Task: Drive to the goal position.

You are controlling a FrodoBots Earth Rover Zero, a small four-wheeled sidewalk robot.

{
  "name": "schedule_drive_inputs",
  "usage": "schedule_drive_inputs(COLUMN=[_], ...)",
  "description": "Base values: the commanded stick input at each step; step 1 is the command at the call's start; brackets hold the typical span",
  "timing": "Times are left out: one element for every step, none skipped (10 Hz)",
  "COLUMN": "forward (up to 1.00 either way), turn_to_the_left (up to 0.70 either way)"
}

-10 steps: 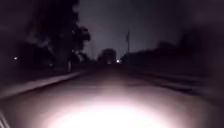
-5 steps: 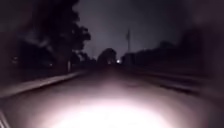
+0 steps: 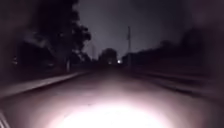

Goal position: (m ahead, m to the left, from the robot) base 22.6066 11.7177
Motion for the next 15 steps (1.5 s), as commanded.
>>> schedule_drive_inputs(forward=[0.7, 0.7, 0.7, 0.7, 0.7, 0.7, 0.7, 0.7, 0.7, 0.7, 0.7, 0.7, 0.7, 0.7, 0.7], turn_to_the_left=[0.0, 0.0, 0.0, 0.0, 0.0, 0.0, 0.0, 0.0, 0.0, 0.0, 0.0, 0.0, 0.0, 0.0, 0.0])
